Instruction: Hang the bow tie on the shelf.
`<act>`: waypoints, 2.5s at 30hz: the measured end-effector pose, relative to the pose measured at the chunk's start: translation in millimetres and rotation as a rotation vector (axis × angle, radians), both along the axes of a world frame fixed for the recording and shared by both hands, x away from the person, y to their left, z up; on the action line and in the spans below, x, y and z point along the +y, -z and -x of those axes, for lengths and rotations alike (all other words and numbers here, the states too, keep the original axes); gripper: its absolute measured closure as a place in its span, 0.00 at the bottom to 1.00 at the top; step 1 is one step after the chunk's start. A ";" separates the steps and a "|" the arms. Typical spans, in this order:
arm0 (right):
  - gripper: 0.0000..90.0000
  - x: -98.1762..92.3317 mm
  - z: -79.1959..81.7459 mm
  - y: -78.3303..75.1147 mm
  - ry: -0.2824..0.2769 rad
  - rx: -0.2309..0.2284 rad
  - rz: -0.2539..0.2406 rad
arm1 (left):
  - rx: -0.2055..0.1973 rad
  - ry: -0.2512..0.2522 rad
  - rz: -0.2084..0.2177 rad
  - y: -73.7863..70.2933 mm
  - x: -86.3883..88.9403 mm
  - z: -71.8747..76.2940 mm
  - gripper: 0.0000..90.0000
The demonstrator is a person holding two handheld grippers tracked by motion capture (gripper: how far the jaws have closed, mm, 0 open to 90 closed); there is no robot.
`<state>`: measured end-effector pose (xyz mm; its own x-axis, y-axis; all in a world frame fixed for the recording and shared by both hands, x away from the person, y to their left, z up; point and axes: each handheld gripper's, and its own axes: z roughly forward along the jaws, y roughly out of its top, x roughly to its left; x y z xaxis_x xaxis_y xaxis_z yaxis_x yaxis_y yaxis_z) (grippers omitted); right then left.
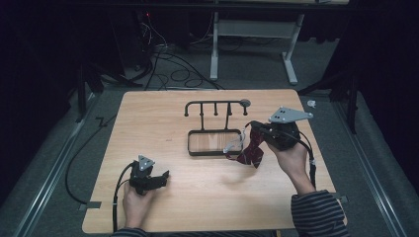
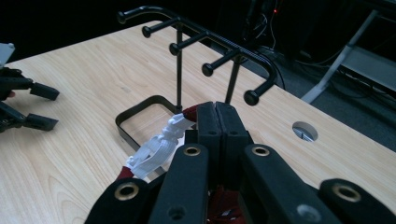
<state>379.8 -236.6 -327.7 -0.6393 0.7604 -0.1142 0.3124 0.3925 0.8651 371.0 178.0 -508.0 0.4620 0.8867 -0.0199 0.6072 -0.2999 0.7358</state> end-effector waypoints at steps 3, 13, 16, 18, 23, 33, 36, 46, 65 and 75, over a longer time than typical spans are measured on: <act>1.00 4.5 1.7 -1.0 -0.014 0.000 -0.002 | 0.000 0.000 0.000 0.0 0.0 0.0 0.23; 1.00 17.9 0.0 -4.0 -0.051 0.000 -0.008 | 0.000 0.000 0.000 0.0 0.0 0.0 0.23; 1.00 21.6 -0.9 -4.0 -0.057 0.002 -0.011 | 0.000 0.000 0.000 0.0 0.0 0.0 0.23; 1.00 24.2 -2.0 -4.2 -0.066 -0.002 -0.007 | 0.000 0.000 -0.001 0.0 0.1 0.0 0.23; 1.00 30.7 -4.9 -4.6 -0.078 0.001 -0.007 | 0.000 0.000 0.000 0.0 0.0 0.0 0.23; 1.00 45.3 -13.3 -3.3 -0.086 0.016 0.001 | 0.000 0.000 0.000 0.0 0.0 0.0 0.23; 1.00 49.5 -17.4 -1.6 -0.082 0.018 -0.001 | 0.000 0.000 0.000 0.0 0.0 0.0 0.23; 1.00 63.8 -28.0 -2.3 -0.079 0.018 -0.007 | 0.000 0.000 0.000 0.0 0.1 0.0 0.23; 1.00 80.8 -54.1 -1.7 -0.044 0.022 0.002 | 0.001 0.002 -0.002 -0.1 0.2 -0.1 0.23; 1.00 87.7 -68.2 -1.1 -0.013 0.038 0.009 | 0.001 0.002 -0.002 -0.1 0.2 0.0 0.23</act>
<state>448.0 -148.9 -326.7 -0.6532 0.7511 -0.0958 0.3400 0.4040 0.8492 371.0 178.2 -508.0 0.4636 0.8859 -0.0189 0.6074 -0.3022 0.7347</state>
